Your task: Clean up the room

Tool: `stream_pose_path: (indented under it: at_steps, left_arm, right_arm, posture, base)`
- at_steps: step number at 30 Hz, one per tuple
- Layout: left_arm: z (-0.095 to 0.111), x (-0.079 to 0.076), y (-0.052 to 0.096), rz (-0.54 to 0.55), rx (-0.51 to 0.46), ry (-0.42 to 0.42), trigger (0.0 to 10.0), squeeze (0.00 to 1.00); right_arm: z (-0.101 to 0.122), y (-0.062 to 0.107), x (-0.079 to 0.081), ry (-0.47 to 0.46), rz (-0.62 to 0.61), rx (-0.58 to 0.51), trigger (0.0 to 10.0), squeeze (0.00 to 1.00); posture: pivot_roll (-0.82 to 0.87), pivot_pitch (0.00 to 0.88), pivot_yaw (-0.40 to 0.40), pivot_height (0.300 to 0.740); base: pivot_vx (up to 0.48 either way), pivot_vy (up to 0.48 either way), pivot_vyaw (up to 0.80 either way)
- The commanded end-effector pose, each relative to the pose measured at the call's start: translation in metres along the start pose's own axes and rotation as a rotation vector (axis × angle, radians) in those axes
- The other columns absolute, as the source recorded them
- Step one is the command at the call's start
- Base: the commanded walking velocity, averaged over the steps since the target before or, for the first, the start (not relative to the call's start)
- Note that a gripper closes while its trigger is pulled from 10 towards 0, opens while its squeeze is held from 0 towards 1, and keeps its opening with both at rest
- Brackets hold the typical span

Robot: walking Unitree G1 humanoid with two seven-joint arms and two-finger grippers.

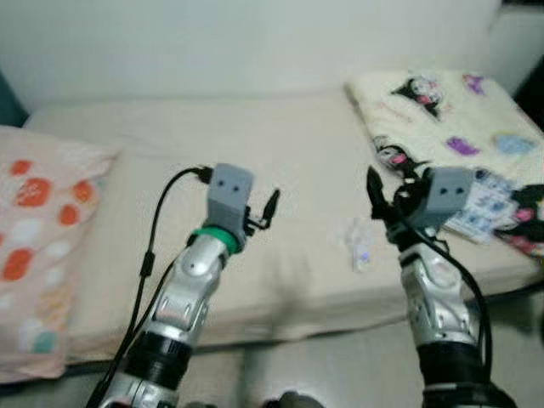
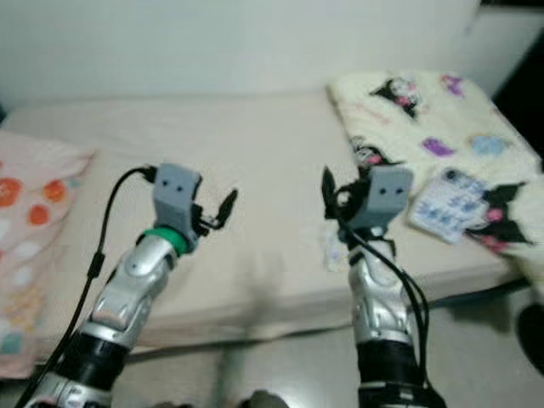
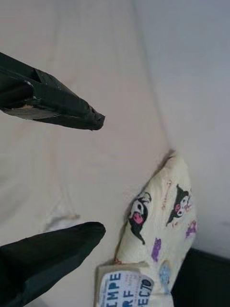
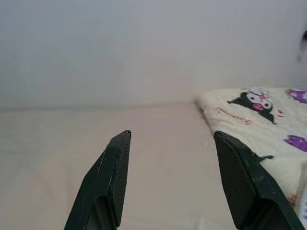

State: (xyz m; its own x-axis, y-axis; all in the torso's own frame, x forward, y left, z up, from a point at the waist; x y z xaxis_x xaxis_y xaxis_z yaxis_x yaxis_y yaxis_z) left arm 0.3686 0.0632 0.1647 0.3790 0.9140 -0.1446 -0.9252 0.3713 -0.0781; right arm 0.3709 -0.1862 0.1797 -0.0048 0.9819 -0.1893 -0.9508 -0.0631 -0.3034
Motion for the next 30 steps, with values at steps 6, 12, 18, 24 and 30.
stream_pose_path:
  at_steps: [6,12,18,24,30]
  left_arm:
    - [-0.0067,0.0067,0.0015,0.021,0.027,-0.018,10.0,0.00]
    - [-0.0079,0.0082,0.0002,0.033,0.038,0.004,10.0,0.00]
    - [-0.0073,0.0099,-0.0007,0.043,0.037,0.016,10.0,0.00]
    - [-0.0055,0.0111,-0.0011,0.051,0.025,0.004,10.0,0.00]
    - [-0.0053,0.0111,-0.0013,0.051,0.023,0.003,10.0,0.00]
  right_arm:
    - [-0.0052,0.0028,0.0027,-0.014,0.003,0.016,10.0,0.00]
    - [-0.0054,0.0023,0.0032,-0.017,0.002,0.015,10.0,0.00]
    - [-0.0055,0.0024,0.0033,-0.019,0.001,0.015,10.0,0.00]
    - [-0.0061,0.0034,0.0032,-0.018,0.001,0.016,10.0,0.00]
    - [-0.0063,0.0040,0.0036,-0.018,0.004,0.016,10.0,0.00]
  posture:
    - [-0.12,0.072,-0.006,0.740]
    - [-0.12,0.072,-0.003,0.740]
    - [-0.12,0.072,-0.002,0.740]
    - [-0.12,0.077,-0.001,0.740]
    - [-0.12,0.079,-0.002,0.740]
  base:
    - [0.000,-0.342,0.00]
    - [0.000,0.004,0.00]
    - [0.000,0.480,0.00]
    - [0.000,0.330,0.00]
    - [0.000,0.000,0.00]
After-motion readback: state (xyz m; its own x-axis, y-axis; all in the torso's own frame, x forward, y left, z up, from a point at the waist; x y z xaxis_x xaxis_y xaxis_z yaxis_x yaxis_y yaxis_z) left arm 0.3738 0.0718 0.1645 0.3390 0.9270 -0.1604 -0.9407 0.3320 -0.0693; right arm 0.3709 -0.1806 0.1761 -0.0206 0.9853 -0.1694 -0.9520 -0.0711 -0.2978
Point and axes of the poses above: a point about 5 cm out from each wrist's last joint towards the gripper, its own y axis pointing back from the gripper into the wrist, its own z axis along the axis of the wrist's last joint, x = y × z, the point moved 4 cm from there along -y, pointing out of the wrist towards the gripper, and after that the axes turned 14 degrees about y, right-handed, at the moved point
